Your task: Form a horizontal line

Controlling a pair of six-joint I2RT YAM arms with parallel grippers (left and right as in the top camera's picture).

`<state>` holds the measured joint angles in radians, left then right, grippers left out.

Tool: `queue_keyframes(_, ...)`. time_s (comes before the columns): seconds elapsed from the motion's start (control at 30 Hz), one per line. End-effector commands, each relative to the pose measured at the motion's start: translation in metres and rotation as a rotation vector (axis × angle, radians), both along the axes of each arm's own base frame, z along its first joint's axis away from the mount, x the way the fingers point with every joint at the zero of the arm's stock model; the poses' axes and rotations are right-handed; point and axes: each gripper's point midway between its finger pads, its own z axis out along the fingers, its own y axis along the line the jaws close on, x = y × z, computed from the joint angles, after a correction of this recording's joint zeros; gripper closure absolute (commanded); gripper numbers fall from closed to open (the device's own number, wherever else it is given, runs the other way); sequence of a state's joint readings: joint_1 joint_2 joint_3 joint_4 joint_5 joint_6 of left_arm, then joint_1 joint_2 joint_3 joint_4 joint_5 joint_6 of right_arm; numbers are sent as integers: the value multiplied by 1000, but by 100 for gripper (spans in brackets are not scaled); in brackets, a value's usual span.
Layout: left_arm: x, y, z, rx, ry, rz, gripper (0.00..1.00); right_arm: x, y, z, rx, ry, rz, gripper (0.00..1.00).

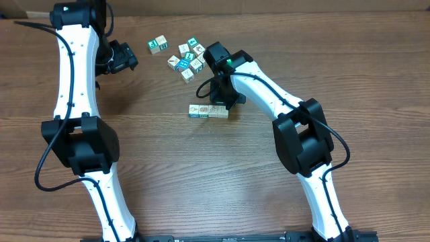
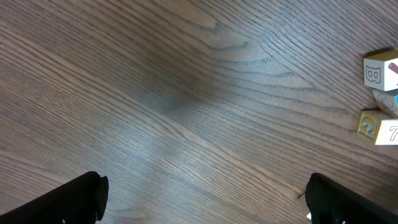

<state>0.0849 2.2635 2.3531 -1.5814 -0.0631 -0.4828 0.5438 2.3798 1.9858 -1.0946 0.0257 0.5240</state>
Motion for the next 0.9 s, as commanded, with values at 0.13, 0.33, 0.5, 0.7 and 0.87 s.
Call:
queue_keyframes(0.13, 1, -3, 1, -1, -6, -3, 0, 14, -1, -4, -21, -66, -8, 96)
queue_keyframes(0.33, 1, -3, 1, -1, -6, -3, 0, 41, -18, 1, -50, -157, -56, 95)
queue_keyframes(0.5, 1, -3, 1, -1, -6, -3, 0, 56, -45, 2, -57, -165, -107, 89)
queue_keyframes(0.7, 1, -3, 1, -1, -6, -3, 0, 65, -85, 3, -97, -140, -75, 27)
queue_keyframes(0.87, 1, -3, 1, -1, -6, -3, 0, 56, -109, 0, -127, -75, -109, 0)
